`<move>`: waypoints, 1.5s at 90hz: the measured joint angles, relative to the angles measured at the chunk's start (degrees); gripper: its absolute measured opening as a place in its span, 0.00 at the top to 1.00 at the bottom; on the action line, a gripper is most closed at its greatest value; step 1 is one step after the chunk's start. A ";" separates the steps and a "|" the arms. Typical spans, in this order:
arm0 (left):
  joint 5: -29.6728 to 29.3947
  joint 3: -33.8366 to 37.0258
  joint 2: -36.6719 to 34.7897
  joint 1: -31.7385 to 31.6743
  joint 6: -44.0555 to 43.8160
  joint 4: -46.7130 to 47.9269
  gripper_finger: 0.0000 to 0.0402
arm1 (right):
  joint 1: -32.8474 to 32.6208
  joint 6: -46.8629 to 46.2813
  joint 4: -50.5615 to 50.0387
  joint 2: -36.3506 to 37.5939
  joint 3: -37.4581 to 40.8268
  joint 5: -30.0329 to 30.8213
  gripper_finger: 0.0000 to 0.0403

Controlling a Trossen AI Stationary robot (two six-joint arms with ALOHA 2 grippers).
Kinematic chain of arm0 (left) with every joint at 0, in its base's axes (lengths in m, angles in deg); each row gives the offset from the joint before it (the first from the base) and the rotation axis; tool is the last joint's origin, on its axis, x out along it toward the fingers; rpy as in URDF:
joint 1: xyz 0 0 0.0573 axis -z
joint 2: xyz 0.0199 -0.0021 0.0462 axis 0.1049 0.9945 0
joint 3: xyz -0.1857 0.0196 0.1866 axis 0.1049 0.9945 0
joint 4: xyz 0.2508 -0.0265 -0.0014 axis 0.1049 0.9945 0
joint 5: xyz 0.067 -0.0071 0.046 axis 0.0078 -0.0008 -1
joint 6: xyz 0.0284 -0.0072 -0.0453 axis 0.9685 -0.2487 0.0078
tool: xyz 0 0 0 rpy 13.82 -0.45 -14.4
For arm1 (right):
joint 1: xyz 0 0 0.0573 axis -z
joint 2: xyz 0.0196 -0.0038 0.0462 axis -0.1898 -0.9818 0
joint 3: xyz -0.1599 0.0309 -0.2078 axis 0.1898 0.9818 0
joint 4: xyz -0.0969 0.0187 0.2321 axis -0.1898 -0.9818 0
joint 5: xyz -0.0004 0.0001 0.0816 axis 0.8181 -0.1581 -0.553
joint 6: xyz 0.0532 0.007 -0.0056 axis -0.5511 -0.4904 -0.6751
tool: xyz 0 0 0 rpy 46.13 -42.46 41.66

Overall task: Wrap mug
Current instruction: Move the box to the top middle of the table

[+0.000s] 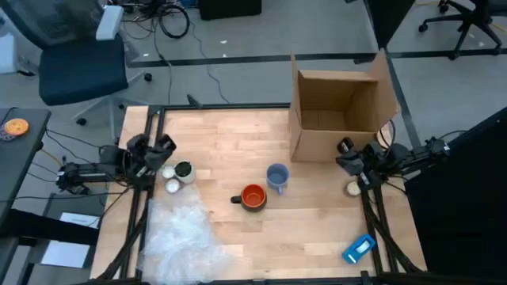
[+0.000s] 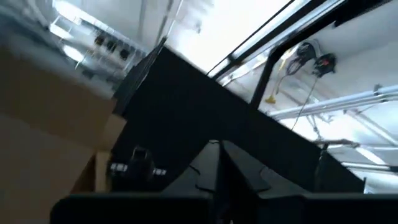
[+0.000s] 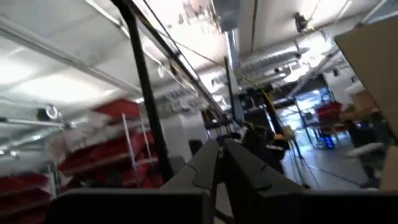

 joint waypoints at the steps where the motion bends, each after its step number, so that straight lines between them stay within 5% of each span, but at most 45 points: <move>1: 0.26 0.00 0.00 0.00 0.35 -0.39 1.00 | 0.00 -0.08 0.00 0.00 0.00 0.00 0.99; 23: 4.52 -0.02 0.98 0.00 5.79 -2.83 1.00 | -1.50 -4.19 4.16 -7.10 0.00 -10.31 1.00; 62: 6.72 -4.64 17.34 0.08 7.43 -7.09 1.00 | -5.33 6.49 9.99 -42.26 -14.15 -7.96 1.00; 84: 16.43 -10.48 26.38 5.12 9.01 -16.16 1.00 | -5.75 6.28 5.36 -45.35 -18.57 -2.51 1.00; 110: 15.99 -18.46 38.08 11.80 17.03 -15.65 1.00 | -7.87 7.39 1.45 -56.56 -28.51 -2.41 1.00; 135: 16.46 -22.49 46.05 12.35 16.43 -14.66 1.00 | -10.21 1.77 -19.37 -56.09 -36.51 -2.72 1.00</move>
